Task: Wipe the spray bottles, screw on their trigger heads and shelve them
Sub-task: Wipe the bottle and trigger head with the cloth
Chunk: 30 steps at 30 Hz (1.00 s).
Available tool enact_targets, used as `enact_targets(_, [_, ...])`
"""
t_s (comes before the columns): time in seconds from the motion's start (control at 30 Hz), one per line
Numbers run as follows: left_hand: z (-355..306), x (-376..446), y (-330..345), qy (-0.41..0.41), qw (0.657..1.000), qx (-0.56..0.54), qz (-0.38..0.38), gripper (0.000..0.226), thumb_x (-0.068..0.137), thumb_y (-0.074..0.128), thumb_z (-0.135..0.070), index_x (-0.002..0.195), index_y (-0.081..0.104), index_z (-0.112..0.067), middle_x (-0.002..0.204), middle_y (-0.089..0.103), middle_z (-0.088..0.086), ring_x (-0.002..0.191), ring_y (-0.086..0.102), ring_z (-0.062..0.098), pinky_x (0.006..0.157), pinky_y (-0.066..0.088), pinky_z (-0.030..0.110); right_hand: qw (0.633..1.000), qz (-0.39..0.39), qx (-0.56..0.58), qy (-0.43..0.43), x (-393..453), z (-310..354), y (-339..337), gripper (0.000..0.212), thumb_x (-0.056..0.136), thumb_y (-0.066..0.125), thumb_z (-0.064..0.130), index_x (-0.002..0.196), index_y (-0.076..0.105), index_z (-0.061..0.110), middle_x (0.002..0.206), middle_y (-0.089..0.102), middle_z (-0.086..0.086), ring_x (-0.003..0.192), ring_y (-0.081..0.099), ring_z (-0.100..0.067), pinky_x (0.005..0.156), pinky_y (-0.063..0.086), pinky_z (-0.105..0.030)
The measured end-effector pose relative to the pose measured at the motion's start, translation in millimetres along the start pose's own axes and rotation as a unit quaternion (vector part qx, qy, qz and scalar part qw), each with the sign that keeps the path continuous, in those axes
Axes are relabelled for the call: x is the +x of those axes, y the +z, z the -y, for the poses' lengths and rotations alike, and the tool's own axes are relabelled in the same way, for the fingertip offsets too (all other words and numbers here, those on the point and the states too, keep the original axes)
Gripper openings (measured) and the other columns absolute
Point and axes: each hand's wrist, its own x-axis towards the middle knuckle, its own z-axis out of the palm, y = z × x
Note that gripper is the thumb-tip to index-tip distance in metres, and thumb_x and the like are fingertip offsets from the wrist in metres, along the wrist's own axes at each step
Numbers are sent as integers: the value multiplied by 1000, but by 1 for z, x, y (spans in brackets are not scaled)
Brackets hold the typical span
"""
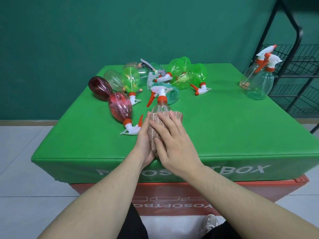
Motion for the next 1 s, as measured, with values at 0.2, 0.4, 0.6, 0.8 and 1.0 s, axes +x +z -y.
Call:
enact_targets(0.2, [-4, 2, -1, 7, 1000, 13, -2, 53, 106, 40, -54, 132, 67, -17, 135, 68, 11, 127, 64, 22, 108, 50, 36, 999, 11, 24, 42, 27, -5, 1, 49, 101, 40, 30, 148, 48, 18, 160, 35, -4, 154, 17, -23, 125, 19, -46])
enact_targets(0.4, [-3, 8, -6, 26, 1000, -9, -5, 41, 103, 48, -47, 102, 84, -27, 117, 76, 5, 106, 70, 20, 103, 47, 43, 987, 31, 95, 124, 62, -10, -7, 49, 104, 41, 28, 151, 43, 15, 162, 29, -4, 149, 25, -17, 123, 16, -27])
enact_targets(0.6, [-3, 9, -7, 28, 999, -31, -11, 45, 105, 45, -47, 96, 85, -28, 118, 76, 5, 107, 68, 22, 101, 49, 44, 978, 44, 112, 173, 81, -7, -5, 47, 105, 44, 25, 151, 45, 17, 163, 29, -3, 149, 27, -18, 121, 19, -30])
enact_targets(0.8, [-1, 9, -8, 19, 1000, -13, -8, 45, 106, 43, -49, 98, 84, -32, 117, 77, 4, 105, 71, 21, 102, 48, 47, 988, 42, 69, 135, 64, -5, -2, 49, 104, 39, 26, 149, 46, 9, 160, 34, -12, 148, 29, -24, 123, 17, -31])
enact_targets(1.0, [-1, 9, -9, 17, 1000, -7, -22, 48, 106, 42, -51, 127, 72, -20, 130, 71, 8, 121, 68, 20, 107, 49, 36, 998, 29, 14, 55, 39, -3, 6, 51, 104, 32, 29, 148, 47, 6, 158, 36, -14, 149, 25, -31, 125, 17, -45])
